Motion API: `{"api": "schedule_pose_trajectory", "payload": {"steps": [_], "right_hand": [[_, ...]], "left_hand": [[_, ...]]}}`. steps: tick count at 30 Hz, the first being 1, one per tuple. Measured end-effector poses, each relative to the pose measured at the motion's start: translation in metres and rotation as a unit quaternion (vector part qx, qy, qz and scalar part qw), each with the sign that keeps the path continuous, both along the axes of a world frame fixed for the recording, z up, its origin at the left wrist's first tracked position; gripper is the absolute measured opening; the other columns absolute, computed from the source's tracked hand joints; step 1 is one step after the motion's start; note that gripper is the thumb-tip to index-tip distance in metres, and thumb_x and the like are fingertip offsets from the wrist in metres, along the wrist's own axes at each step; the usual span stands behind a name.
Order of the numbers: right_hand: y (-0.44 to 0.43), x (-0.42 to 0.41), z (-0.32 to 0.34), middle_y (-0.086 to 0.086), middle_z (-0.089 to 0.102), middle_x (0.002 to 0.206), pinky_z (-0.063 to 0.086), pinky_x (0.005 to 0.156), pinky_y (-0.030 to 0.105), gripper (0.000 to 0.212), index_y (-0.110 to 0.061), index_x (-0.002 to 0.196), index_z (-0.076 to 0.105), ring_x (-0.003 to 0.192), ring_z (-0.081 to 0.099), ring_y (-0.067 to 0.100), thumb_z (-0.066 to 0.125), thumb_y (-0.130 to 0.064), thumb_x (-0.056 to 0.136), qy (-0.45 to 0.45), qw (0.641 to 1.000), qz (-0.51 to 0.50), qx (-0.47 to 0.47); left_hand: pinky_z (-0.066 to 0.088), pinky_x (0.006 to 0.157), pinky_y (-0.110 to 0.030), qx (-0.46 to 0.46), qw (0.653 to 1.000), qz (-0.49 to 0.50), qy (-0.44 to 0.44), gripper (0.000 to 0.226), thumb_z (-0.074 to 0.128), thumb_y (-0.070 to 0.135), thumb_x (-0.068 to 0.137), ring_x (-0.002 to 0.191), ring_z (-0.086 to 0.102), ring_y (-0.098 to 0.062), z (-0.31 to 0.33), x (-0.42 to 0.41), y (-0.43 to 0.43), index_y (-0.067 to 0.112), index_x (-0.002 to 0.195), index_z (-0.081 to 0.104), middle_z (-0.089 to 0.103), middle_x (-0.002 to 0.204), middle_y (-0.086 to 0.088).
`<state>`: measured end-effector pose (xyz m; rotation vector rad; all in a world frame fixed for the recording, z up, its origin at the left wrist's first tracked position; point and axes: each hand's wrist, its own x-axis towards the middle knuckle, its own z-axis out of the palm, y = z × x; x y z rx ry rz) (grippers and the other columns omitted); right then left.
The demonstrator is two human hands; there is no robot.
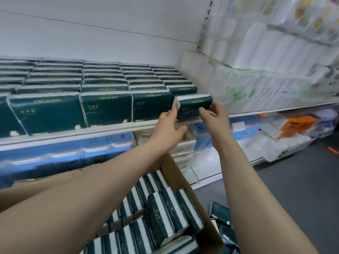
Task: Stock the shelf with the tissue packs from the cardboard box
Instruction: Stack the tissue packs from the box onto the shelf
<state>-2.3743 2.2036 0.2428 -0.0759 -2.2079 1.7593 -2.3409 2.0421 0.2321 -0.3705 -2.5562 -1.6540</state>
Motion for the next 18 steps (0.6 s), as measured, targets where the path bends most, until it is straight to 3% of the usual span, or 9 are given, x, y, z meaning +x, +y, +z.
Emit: {"api": "schedule_pose_trajectory", "payload": {"steps": [7,10,14,18], "right_hand": [[-0.006,0.001,-0.005,-0.005,0.050,0.146,0.049,0.104,0.033,0.057,-0.026,0.149,0.042,0.125,0.054,0.007,0.061,-0.023,0.095,-0.016,0.998,0.058,-0.001],[-0.010,0.005,-0.008,-0.003,0.048,0.147,0.044,0.107,0.032,0.055,-0.025,0.149,0.042,0.130,0.050,0.012,0.059,-0.025,0.098,-0.037,0.997,0.066,0.017],[-0.012,0.006,-0.014,-0.007,0.052,0.137,0.043,0.103,0.027,0.049,-0.027,0.147,0.046,0.125,0.049,0.009,0.057,-0.025,0.099,-0.058,0.994,0.083,0.038],[-0.014,0.006,-0.016,-0.012,0.048,0.134,0.040,0.091,0.021,0.048,-0.029,0.148,0.044,0.120,0.046,0.005,0.053,-0.024,0.101,-0.062,0.993,0.093,0.044]], "left_hand": [[0.036,0.104,-0.022,0.005,1.000,-0.007,0.004,0.073,0.056,0.019,0.097,0.106,0.044,0.003,-0.009,0.001,0.006,0.018,0.155,0.013,0.013,0.159,-0.001],[0.037,0.110,-0.030,-0.006,1.000,0.007,0.014,0.070,0.056,0.016,0.096,0.131,0.042,-0.012,-0.013,0.001,0.007,0.018,0.154,0.018,0.019,0.156,-0.001],[0.034,0.115,-0.041,-0.017,1.000,0.007,-0.002,0.068,0.055,0.017,0.097,0.141,0.034,-0.019,-0.017,-0.005,0.004,0.018,0.155,0.018,0.013,0.161,0.002],[0.018,0.121,-0.034,-0.037,0.999,0.005,0.000,0.067,0.053,0.016,0.098,0.149,0.014,-0.018,-0.018,-0.007,0.005,0.017,0.155,0.018,0.009,0.162,0.002]]}}
